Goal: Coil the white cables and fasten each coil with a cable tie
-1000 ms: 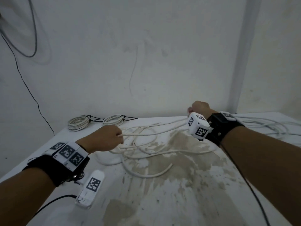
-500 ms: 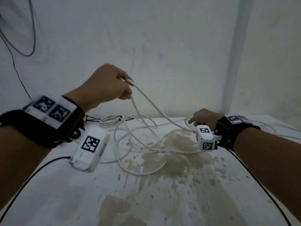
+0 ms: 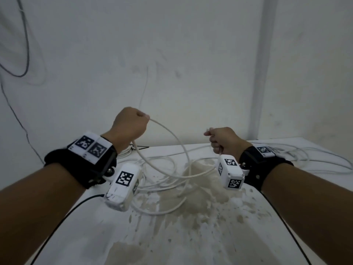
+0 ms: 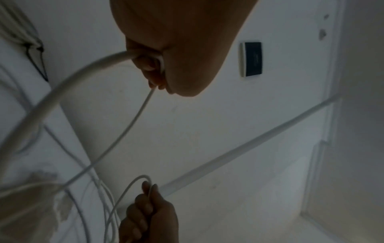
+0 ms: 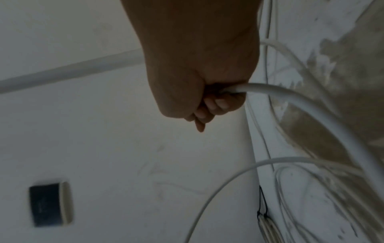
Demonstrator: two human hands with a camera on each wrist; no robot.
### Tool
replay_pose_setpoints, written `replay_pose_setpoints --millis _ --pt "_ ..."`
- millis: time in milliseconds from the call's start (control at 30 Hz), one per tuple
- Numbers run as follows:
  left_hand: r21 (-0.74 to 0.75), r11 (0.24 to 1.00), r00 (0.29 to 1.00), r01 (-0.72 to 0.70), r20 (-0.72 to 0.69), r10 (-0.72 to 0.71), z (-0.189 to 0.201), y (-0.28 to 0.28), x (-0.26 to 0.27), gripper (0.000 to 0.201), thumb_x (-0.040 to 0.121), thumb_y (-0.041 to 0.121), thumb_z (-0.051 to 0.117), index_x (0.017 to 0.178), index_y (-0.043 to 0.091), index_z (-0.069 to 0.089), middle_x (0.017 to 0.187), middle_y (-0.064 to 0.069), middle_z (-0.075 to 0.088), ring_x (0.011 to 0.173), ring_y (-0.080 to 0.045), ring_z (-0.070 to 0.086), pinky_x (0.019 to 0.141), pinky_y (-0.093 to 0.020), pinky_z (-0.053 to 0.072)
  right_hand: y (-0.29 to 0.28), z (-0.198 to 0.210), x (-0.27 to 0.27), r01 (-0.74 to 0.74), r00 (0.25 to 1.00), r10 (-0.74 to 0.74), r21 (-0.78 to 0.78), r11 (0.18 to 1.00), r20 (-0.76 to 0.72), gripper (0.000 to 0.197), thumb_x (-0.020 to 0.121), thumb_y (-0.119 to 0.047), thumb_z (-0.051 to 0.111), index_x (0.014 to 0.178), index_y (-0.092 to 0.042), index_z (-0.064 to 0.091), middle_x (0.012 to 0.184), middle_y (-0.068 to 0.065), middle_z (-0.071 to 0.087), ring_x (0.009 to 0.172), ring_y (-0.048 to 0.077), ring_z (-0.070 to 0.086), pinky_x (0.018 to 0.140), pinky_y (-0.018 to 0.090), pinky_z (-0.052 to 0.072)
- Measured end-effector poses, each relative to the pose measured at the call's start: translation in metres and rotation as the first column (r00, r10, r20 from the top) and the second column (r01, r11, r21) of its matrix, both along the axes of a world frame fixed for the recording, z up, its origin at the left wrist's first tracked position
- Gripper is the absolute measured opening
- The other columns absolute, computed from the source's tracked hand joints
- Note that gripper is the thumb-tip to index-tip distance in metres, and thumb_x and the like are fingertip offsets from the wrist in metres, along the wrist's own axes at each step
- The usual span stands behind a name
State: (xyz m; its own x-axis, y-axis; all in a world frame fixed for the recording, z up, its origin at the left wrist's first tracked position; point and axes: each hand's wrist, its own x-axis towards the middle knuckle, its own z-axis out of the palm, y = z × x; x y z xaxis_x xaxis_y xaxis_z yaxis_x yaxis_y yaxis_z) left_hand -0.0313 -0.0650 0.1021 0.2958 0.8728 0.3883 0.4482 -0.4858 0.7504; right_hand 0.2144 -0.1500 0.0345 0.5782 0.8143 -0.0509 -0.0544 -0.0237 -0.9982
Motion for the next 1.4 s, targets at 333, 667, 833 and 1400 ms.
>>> replay_pose_setpoints --millis 333,667,833,1400 --pt "-0.367 0.894 0.950 0.258 -0.072 -0.304 -0.016 -0.024 0.073 0.034 0.098 0.030 0.058 0.069 0.014 0.062 0.066 -0.002 0.054 0.059 -0.012 0.039 0.053 -0.025 0.026 -0.008 0.000 -0.087 -0.155 0.856 0.111 0.046 0.987 0.504 0.024 0.102 -0.021 0.040 0.100 -0.007 0.059 0.069 0.010 0.059 0.050 0.022 0.056 0.046 0.030 0.048" --pt "-0.210 0.928 0.899 0.308 -0.255 -0.356 -0.012 -0.024 0.047 0.033 0.103 0.026 0.051 0.086 0.009 0.074 0.078 -0.001 0.059 0.062 -0.013 0.040 0.053 -0.023 0.028 0.000 -0.038 -0.014 0.239 0.880 -0.202 0.034 0.970 -0.430 0.047 0.104 -0.047 0.038 0.102 -0.001 0.049 0.085 0.024 0.064 0.069 0.032 0.063 0.066 0.041 0.056" --pt "-0.183 0.932 0.885 0.312 -0.300 -0.355 -0.001 -0.026 0.026 0.035 0.102 0.028 0.053 0.080 0.014 0.077 0.070 0.002 0.058 0.056 -0.014 0.039 0.049 -0.024 0.027 0.000 -0.070 0.041 0.270 0.941 -0.301 -0.193 0.943 -0.156 0.039 0.106 -0.011 0.032 0.134 0.008 0.050 0.144 0.023 0.048 0.132 0.033 0.048 0.096 0.024 0.048" --pt "0.052 0.933 0.886 0.355 -0.338 -0.318 -0.009 -0.037 0.054 0.010 0.095 0.020 0.063 0.090 0.023 0.071 0.079 0.009 0.067 0.064 -0.002 0.058 0.057 -0.012 0.038 0.001 0.051 -0.084 -0.163 0.977 0.144 0.111 0.980 0.158 0.035 0.098 -0.034 0.055 0.124 -0.011 0.063 0.119 0.005 0.064 0.112 0.027 0.061 0.097 0.044 0.050"
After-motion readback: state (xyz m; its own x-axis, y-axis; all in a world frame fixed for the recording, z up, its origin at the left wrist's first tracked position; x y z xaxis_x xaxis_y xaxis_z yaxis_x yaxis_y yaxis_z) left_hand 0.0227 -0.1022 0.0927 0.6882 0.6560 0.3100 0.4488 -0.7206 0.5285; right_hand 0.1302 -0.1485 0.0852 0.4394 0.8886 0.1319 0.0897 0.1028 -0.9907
